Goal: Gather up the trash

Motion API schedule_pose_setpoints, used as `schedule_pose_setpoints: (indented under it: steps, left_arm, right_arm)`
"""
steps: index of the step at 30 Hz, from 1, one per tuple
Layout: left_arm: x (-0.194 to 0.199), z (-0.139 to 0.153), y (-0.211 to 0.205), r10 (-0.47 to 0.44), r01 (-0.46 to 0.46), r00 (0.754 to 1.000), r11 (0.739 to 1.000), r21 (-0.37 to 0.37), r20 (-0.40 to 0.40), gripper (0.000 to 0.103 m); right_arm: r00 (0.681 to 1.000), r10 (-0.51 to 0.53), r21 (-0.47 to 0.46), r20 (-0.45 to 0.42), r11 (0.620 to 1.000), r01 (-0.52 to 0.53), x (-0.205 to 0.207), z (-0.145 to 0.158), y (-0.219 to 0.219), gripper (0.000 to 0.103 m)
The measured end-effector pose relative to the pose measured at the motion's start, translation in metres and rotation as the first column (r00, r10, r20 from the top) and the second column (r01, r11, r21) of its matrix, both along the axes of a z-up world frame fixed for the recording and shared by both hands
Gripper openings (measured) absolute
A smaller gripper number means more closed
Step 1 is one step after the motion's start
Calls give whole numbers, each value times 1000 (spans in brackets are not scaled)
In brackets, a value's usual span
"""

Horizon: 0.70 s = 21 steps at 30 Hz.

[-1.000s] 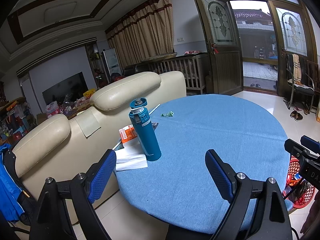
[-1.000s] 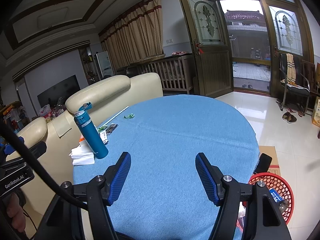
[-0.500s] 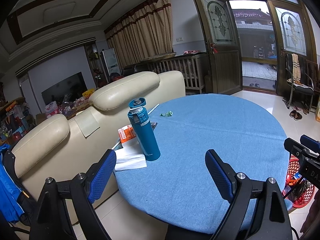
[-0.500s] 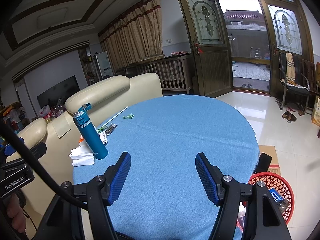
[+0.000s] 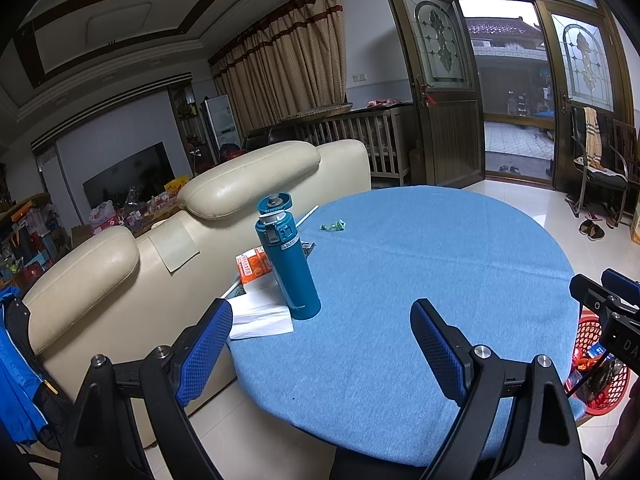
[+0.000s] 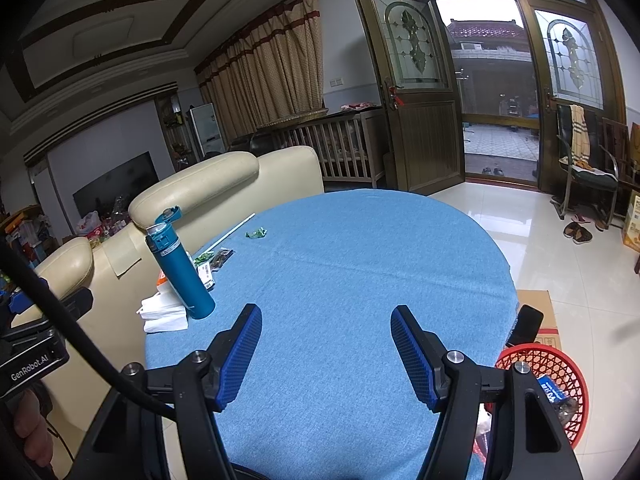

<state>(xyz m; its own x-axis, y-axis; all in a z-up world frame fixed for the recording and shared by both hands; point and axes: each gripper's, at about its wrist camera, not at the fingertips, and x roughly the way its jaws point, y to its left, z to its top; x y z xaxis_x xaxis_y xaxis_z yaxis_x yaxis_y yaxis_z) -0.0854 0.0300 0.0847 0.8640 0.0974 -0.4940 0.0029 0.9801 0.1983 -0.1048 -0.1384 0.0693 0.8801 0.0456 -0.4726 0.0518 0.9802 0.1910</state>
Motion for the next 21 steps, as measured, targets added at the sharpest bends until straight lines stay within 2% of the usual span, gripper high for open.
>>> schedule_pose_setpoints:
  steps: [21]
  left_arm:
    - [2,-3,-1,-1,1,1000,1000,-3,-18,91]
  right_arm:
    - [1000,0,-1,-16,1000,0,3,-5,1,71]
